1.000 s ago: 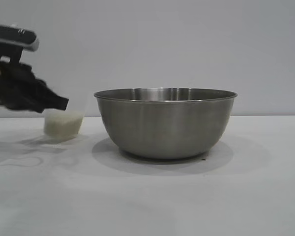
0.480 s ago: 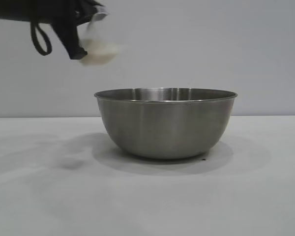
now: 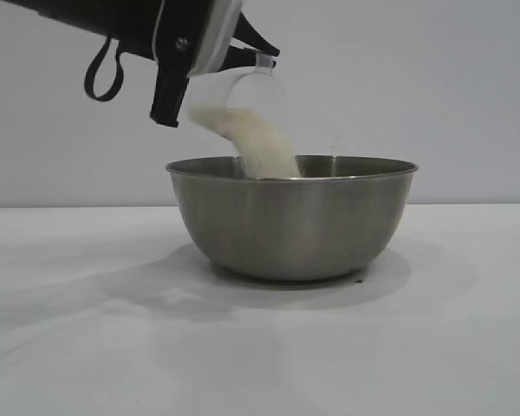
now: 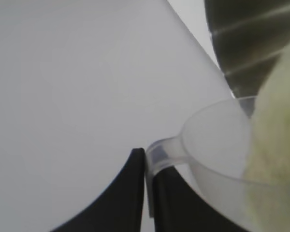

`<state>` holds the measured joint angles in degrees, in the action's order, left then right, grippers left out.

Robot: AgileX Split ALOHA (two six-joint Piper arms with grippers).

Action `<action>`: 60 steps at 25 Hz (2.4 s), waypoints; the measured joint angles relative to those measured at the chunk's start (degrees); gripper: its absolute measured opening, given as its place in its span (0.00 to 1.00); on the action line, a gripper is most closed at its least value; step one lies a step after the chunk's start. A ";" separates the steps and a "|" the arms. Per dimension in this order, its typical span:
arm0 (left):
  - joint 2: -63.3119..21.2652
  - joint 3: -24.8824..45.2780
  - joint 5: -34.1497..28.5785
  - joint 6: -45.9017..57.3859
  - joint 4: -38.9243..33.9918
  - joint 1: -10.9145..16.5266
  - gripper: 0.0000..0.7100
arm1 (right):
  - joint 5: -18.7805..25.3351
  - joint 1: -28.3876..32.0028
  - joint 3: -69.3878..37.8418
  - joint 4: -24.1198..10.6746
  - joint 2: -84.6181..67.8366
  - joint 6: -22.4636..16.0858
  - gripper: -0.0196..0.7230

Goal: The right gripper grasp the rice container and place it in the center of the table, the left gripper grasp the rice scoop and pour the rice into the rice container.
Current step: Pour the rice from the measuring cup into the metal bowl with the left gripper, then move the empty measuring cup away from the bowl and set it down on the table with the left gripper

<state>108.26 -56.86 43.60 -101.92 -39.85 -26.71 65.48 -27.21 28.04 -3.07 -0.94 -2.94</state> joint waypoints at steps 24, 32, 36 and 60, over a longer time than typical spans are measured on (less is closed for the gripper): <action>-0.65 0.91 5.28 69.24 29.72 -0.05 0.00 | 0.00 0.00 0.00 0.00 0.00 0.00 0.49; -2.21 17.31 19.13 87.96 46.44 2.44 0.00 | 0.00 0.00 0.00 0.00 0.00 0.00 0.49; -2.62 24.59 21.10 91.17 50.29 5.92 0.00 | 0.00 0.00 0.00 0.00 0.00 0.00 0.49; 10.54 30.56 21.53 95.85 50.84 9.16 0.31 | 0.00 0.00 0.00 0.00 0.00 0.33 0.49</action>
<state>118.79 -26.30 65.14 -6.07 10.99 -17.55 65.48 -27.21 28.04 -3.07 -0.94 -2.61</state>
